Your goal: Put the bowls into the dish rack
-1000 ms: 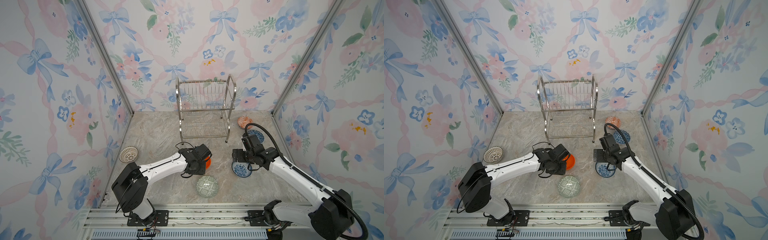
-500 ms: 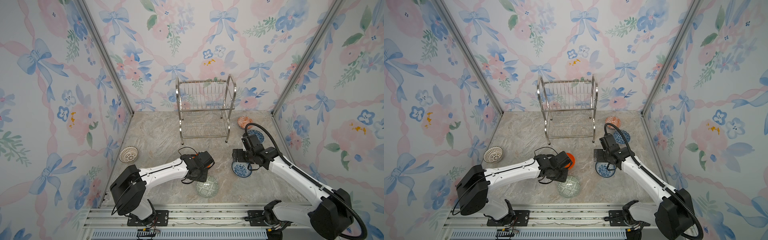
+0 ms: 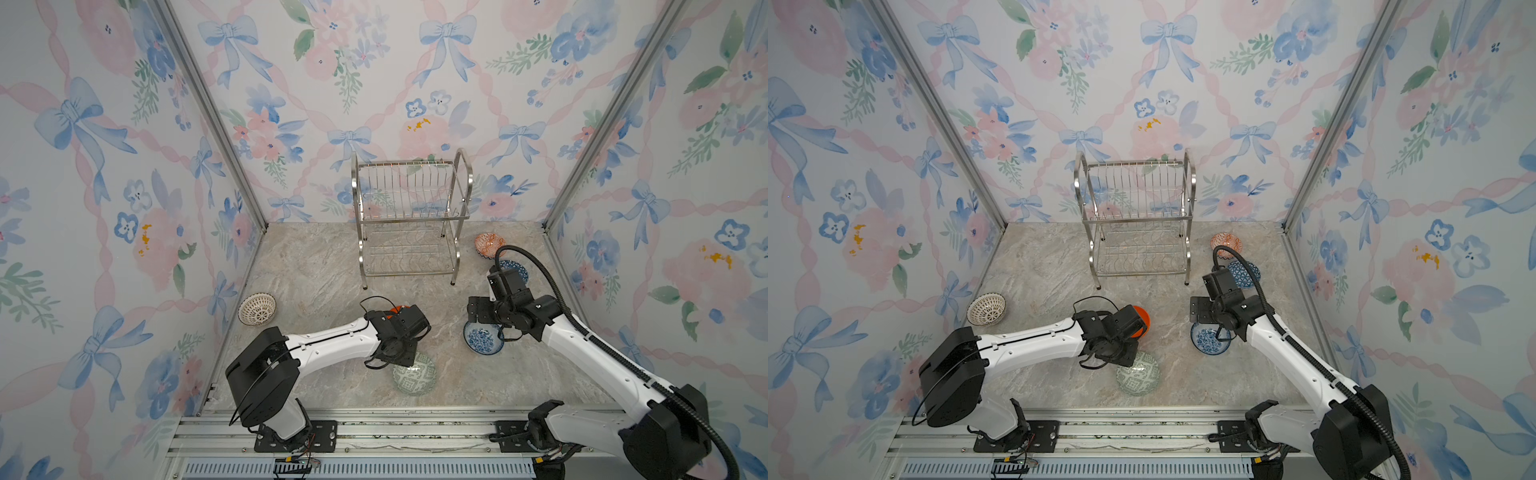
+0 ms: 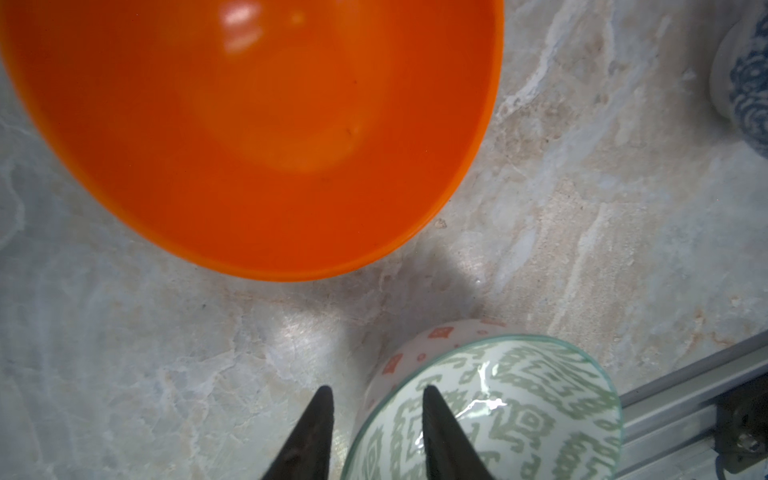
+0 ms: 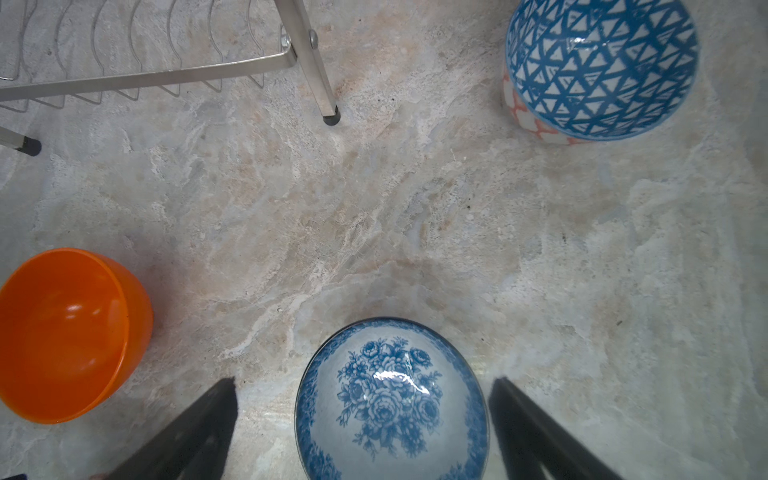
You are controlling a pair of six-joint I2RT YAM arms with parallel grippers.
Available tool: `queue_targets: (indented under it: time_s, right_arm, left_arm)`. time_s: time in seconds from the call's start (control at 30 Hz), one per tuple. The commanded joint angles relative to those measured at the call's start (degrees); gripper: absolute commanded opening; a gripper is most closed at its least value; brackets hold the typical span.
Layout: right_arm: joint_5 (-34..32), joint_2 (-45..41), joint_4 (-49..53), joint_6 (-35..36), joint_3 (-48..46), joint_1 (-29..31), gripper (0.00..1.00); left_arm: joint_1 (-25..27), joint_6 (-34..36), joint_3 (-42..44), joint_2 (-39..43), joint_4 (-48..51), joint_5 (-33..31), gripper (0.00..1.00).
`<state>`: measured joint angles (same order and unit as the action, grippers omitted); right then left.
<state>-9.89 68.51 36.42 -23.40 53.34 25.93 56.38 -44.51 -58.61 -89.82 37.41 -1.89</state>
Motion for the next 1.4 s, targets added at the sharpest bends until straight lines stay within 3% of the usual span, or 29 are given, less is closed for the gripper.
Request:
queue_targets:
  time_s: [0.0,0.5,0.9,1.37]
  right_arm:
    - [-1.1,-1.0,0.9,0.0,-0.9,-0.5,0.97]
    - [-0.6,-0.8,0.5,-0.3,-0.8,-0.6,0.97]
    - [-0.1,-0.1,0.5,-0.4,-0.5,-0.6,0.97]
    - [0.0,1.1,1.3,-0.7,0.6,-0.2,0.97]
  left_arm:
    - [0.4,1.2,0.4,-0.7,0.0,0.5,0.37]
    - [0.8,0.9,2.8,-1.1,0.0,-1.0,0.3]
    - [0.5,0.0,4.7,0.6,0.0,-3.3,0.11]
    - [-6.4,-1.3,11.8,8.0,0.1,-4.7,0.0]
